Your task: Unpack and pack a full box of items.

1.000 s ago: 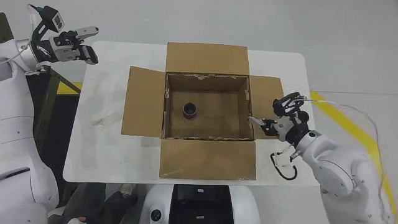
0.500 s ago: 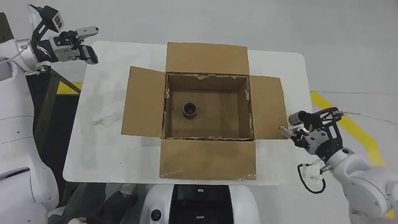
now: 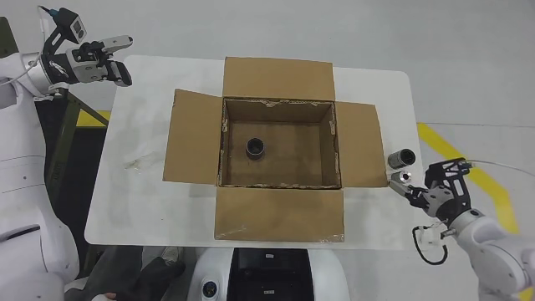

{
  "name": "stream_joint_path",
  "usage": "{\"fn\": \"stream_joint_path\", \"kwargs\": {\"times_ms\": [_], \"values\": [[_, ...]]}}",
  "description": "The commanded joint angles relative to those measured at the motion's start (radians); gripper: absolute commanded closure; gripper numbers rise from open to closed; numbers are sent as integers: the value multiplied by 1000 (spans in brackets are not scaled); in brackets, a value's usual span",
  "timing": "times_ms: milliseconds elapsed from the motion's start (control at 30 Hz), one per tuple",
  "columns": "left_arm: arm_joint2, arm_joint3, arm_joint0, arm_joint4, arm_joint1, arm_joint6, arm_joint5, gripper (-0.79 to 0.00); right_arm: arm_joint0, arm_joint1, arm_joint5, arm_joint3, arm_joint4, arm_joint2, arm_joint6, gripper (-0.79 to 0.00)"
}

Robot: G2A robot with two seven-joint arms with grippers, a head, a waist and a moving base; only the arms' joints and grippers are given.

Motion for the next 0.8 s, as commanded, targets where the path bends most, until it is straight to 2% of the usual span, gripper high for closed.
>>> {"fn": "stream_joint_path", "kwargs": {"times_ms": [0, 767], "values": [[0, 0, 0, 0, 0, 0, 0, -785, 3, 1, 2, 12, -7, -1, -1, -776], [0, 0, 0, 0, 0, 0, 0, -785, 27, 3, 9, 50, -40, -28, -20, -785]]}}
